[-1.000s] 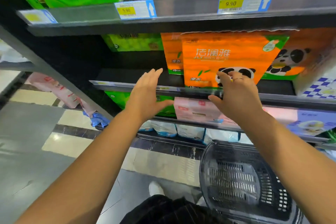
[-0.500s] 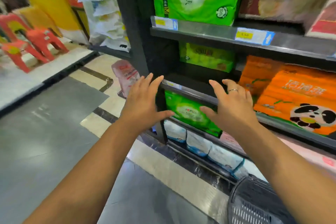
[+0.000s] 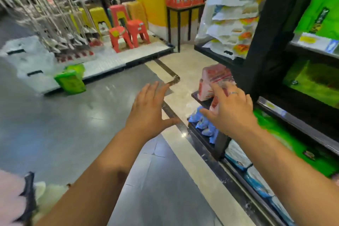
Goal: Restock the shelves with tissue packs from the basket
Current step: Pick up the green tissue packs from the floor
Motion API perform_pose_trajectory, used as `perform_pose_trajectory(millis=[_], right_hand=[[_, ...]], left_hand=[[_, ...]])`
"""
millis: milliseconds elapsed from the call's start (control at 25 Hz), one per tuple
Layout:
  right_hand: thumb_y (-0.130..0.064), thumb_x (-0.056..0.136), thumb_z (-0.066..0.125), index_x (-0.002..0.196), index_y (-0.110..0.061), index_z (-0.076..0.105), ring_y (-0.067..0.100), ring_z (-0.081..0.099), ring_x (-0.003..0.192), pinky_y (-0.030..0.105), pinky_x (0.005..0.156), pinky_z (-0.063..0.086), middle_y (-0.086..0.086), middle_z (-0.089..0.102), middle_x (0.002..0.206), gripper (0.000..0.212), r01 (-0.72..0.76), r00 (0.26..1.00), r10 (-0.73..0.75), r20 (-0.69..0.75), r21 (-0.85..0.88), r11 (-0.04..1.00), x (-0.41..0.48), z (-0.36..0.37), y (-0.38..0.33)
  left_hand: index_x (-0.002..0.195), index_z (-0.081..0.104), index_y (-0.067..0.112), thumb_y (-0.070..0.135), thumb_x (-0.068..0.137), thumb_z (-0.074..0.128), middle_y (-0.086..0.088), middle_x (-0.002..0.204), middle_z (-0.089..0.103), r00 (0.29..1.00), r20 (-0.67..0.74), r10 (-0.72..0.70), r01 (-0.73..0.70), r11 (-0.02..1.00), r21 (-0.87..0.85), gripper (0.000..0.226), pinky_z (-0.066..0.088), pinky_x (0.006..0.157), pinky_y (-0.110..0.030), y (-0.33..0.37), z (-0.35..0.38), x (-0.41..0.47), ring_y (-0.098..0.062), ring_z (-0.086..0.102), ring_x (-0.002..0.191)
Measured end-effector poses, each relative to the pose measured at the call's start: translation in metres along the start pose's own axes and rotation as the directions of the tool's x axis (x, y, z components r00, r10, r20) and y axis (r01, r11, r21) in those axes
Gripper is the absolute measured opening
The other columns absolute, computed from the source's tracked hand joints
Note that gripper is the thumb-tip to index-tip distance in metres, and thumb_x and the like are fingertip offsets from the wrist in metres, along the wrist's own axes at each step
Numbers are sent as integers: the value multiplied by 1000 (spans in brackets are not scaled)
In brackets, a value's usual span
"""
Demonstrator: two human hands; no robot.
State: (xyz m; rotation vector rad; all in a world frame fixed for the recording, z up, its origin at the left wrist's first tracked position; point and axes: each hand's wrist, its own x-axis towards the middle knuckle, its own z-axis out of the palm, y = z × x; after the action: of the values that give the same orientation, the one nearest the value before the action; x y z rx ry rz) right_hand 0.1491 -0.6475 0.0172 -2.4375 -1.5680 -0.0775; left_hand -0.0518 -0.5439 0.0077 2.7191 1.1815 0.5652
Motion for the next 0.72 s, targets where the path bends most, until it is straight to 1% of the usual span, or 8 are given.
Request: perform_pose_trajectory(millis=[80,160,280,400,520,600,680,720], right_hand=[[-69,87,45,151,-36,12,36,23,141,55,113,22,9,17,158,80,103,994,-103,24,-10,995,29,10,-40],[-68,86,48,152,-35,13,36,22,141,55,113,23,9,16,158,81,200,979,-201,31,47,979,60,20,-81],[-66,84,52,152,-35,17,33,21,141,55,113,23,8,18,157,82,320,947,-323,-3,127,939,114,32,-139],[-68,84,50,152,-37,12,31,17,145,54,115,20,8,15,159,84,407,912,-411,-9,167,898,179,42,-193],[-72,84,46,152,-39,6,31,14,146,55,116,19,7,9,161,85,511,856,-517,-4,162,844,251,46,-247],[-71,85,47,152,-39,6,32,14,146,56,116,17,6,7,161,85,565,820,-573,-9,182,805,295,48,-280],[-70,85,48,152,-39,9,32,16,145,55,116,20,5,9,160,84,610,787,-617,-23,186,771,329,52,-306],[-70,85,48,151,-39,10,31,17,145,55,115,21,5,10,160,83,630,770,-637,-26,184,754,348,56,-321]], left_hand=[[152,12,30,64,73,68,-2,161,11,995,-38,-94,95,995,15,103,7,120,-41,-40,-14,-4,-24,4,148],[152,7,34,64,75,67,2,162,5,979,-59,-194,196,980,35,102,4,120,-40,-78,-31,-2,-21,-2,148],[151,2,36,64,77,64,6,162,-2,953,-103,-285,293,953,76,100,1,120,-39,-130,-56,11,-17,-8,148],[152,-1,37,66,78,61,7,162,-5,913,-146,-381,399,908,126,101,-1,120,-38,-182,-76,34,-17,-10,148],[152,2,35,67,76,62,5,162,2,862,-227,-453,490,859,149,103,3,121,-41,-229,-96,70,-18,-3,148],[153,8,32,67,74,64,3,161,8,820,-284,-497,547,826,135,103,7,121,-42,-257,-107,94,-20,3,148],[152,18,26,74,70,56,-4,159,20,803,-339,-490,559,816,144,103,14,119,-47,-283,-115,114,-27,14,147],[151,24,22,76,68,51,-8,156,27,807,-353,-473,555,811,184,103,20,117,-52,-300,-118,124,-31,22,145]])
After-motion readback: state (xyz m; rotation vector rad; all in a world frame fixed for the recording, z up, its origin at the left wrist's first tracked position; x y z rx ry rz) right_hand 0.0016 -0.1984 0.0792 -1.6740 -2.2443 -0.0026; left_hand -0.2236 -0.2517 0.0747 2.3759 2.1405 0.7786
